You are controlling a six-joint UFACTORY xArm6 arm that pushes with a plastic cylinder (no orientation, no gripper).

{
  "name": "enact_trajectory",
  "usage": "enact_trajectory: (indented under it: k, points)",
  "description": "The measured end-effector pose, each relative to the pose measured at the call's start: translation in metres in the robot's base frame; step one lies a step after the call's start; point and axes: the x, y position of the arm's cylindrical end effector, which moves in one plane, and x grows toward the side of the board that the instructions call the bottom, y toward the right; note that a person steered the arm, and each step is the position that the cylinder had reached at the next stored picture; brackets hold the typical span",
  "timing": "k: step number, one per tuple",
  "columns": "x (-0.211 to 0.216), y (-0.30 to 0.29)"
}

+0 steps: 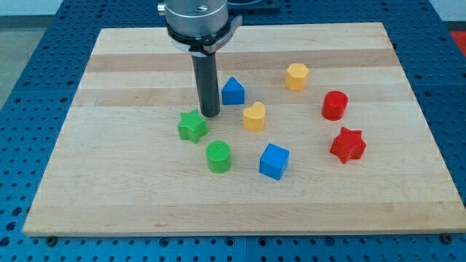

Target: Slide the heart towards the cube

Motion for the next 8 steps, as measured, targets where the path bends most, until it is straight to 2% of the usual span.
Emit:
enact_trajectory:
  k: [1, 3, 8]
  points:
    - [0.000, 0.003]
    - [0.001, 0.055]
    - [0.012, 0.076]
